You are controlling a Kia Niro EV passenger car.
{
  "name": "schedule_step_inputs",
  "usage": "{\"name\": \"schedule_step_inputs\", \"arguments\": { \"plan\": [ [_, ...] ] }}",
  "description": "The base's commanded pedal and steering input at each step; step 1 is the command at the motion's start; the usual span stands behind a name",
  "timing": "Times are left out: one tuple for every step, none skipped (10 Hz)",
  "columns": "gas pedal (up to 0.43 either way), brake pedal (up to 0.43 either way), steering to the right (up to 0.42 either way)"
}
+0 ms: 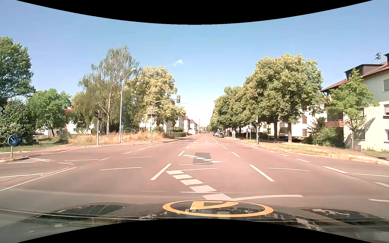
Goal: Follow the waypoints while adhering to traffic rules and regulations
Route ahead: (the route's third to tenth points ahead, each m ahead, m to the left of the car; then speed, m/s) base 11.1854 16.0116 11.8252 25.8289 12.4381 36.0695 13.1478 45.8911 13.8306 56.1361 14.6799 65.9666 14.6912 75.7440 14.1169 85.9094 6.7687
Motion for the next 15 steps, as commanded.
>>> {"name": "schedule_step_inputs", "arguments": {
  "plan": [
    [0.118,0.0,-0.099],
    [0.118,0.0,-0.133],
    [0.118,0.0,-0.169],
    [0.118,0.0,-0.209],
    [0.118,0.0,-0.236],
    [0.118,0.0,-0.269],
    [0.118,0.0,-0.295],
    [0.118,0.0,-0.317],
    [0.118,0.0,-0.327],
    [0.118,0.0,-0.33],
    [0.11,0.0,-0.33],
    [0.11,0.0,-0.332],
    [0.11,0.0,-0.341],
    [0.11,0.0,-0.351],
    [0.11,0.0,-0.361]
  ]
}}
